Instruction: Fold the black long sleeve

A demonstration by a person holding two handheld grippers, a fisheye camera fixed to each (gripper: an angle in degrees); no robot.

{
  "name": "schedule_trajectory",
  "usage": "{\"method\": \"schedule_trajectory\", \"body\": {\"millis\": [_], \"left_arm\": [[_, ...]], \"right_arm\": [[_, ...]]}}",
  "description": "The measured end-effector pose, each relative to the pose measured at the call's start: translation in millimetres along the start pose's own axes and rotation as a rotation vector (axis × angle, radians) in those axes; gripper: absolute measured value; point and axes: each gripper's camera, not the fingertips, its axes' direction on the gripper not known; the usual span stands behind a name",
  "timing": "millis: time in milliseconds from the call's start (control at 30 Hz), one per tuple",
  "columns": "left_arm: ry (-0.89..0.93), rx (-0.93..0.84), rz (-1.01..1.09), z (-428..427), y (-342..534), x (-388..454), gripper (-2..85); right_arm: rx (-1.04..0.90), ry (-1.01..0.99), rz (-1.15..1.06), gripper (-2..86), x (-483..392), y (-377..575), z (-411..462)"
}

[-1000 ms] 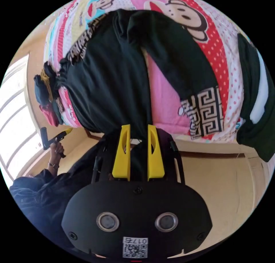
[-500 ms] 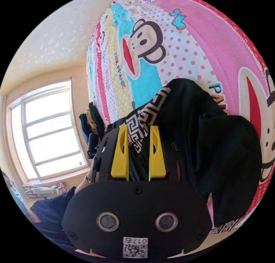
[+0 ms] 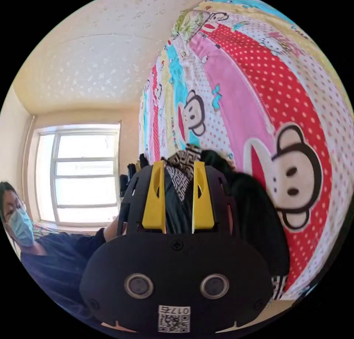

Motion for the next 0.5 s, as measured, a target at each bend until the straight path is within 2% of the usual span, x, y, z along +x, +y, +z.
{"method": "schedule_trajectory", "body": {"millis": [100,200,267,333,500], "left_arm": [[-0.027,-0.232,-0.037,49,68,-2,10.0],[-0.013,-0.404,-0.147,81,139,-9,9.9],[0.012,-0.459,-0.201,87,171,-9,9.7],[0.002,-0.523,-0.222,87,194,-2,9.5],[-0.061,-0.578,-0.162,77,190,26,9.0]], "right_arm": [[-0.066,0.085,0.171,11.8,48,102,-27],[-0.083,0.079,0.464,11.6,111,218,-51],[0.090,0.064,0.644,11.5,130,296,-86],[0.231,0.003,0.732,11.5,136,336,-101],[0.559,-0.268,0.889,11.5,156,370,-77]]}}
